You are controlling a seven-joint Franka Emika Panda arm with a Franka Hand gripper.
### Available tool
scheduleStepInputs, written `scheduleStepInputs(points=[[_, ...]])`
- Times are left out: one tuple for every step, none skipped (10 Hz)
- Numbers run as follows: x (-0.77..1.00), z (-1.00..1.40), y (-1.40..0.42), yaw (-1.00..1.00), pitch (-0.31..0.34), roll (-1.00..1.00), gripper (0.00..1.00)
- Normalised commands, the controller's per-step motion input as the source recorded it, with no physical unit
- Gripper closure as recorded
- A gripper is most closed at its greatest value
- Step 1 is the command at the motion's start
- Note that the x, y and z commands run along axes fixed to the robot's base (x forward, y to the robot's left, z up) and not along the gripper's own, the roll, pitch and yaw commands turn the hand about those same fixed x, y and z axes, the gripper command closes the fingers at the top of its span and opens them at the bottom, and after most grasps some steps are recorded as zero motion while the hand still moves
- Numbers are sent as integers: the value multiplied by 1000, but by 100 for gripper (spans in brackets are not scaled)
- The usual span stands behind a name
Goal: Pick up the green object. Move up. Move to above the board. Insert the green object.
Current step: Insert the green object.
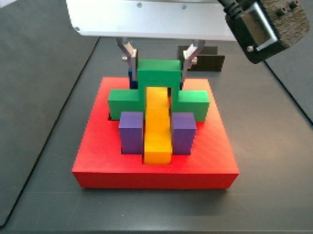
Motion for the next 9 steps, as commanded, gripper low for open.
scheduleStepInputs(points=[[0,-60,0,134,-100,0,100],[-46,-66,63,123,-110,0,100],[-234,-71,86,89,-139,-59,100],[-303,-29,109,60,-151,-110,100],[-223,0,103,60,-146,-151,100],[-131,-9,0,0,-126,-99,100],[0,-71,0,0,-90,-14,100],[60,-260,-29,46,-56,0,100],[206,-414,-43,60,-63,0,100]])
